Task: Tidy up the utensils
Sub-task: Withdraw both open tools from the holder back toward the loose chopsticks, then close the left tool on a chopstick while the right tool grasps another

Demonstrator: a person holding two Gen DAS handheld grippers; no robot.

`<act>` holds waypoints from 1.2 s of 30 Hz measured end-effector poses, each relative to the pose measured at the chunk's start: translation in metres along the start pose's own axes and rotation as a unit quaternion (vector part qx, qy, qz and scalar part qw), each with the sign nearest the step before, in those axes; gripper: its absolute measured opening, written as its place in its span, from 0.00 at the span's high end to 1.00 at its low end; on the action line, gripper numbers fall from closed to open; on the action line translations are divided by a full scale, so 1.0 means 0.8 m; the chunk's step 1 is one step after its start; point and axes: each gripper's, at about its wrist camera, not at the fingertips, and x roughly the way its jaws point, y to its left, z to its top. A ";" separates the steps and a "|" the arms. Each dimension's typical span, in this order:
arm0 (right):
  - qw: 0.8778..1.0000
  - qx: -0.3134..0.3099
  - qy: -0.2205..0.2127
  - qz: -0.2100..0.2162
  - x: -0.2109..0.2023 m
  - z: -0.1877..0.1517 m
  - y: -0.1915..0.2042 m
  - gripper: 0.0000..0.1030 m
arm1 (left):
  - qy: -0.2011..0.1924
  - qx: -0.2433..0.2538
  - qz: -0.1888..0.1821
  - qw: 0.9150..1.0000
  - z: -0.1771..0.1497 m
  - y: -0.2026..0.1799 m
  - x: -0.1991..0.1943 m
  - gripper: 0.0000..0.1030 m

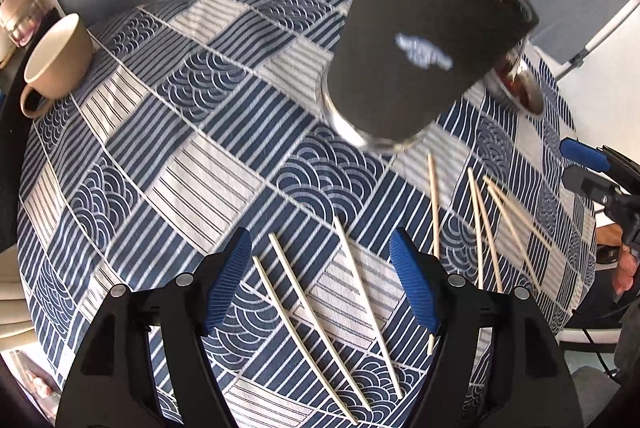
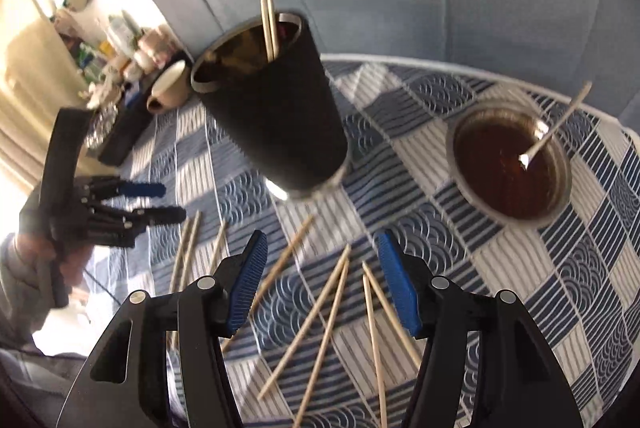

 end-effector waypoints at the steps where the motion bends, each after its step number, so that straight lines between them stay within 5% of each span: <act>1: 1.000 -0.005 0.009 -0.004 0.003 -0.006 0.000 0.47 | 0.006 0.004 0.003 1.000 -0.004 -0.003 0.005 0.31; 18: 0.990 0.006 0.132 -0.041 0.048 -0.096 -0.021 0.48 | 0.067 0.056 0.036 0.996 -0.023 -0.043 0.054 0.32; 30: 0.980 -0.010 0.182 -0.082 0.070 -0.106 -0.023 0.59 | 0.099 0.057 0.053 0.992 -0.002 -0.058 0.084 0.39; 36: 0.974 -0.022 0.201 -0.107 0.080 -0.101 -0.016 0.61 | 0.108 0.051 0.075 0.990 0.008 -0.064 0.089 0.52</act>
